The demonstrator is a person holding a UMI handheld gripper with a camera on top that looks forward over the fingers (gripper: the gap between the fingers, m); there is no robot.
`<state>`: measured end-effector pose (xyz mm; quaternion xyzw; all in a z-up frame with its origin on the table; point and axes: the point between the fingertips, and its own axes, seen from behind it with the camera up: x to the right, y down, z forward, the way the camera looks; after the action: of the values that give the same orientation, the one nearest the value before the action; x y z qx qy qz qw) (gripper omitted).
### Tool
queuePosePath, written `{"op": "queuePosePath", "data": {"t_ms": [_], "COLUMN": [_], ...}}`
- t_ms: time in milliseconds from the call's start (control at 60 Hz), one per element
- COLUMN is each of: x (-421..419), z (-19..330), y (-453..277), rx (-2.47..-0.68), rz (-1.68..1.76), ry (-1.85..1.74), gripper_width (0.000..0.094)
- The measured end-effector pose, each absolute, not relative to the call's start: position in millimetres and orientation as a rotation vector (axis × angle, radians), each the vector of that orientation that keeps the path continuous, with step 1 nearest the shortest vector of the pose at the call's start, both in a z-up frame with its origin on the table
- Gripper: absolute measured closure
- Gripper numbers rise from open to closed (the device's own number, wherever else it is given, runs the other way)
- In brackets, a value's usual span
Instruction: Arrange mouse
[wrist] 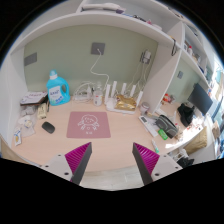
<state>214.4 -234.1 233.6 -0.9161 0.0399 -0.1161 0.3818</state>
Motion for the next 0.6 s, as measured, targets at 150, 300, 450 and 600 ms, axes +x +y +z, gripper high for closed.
{"op": "queuePosePath", "data": {"t_ms": [150, 300, 450, 600], "x": [202, 176, 126, 44], "z": [220, 196, 159, 111], "y": [-235, -242, -255, -239], "rx": [-2.347, -2.331, -2.309, -2.288], "rz": [-0.296, -0.305, -0.268, -0.137], "ry": [0.123, 0.158, 0.173, 0.134], "gripper_width": [0.0091, 0.0092, 0.0091, 0.0091]}}
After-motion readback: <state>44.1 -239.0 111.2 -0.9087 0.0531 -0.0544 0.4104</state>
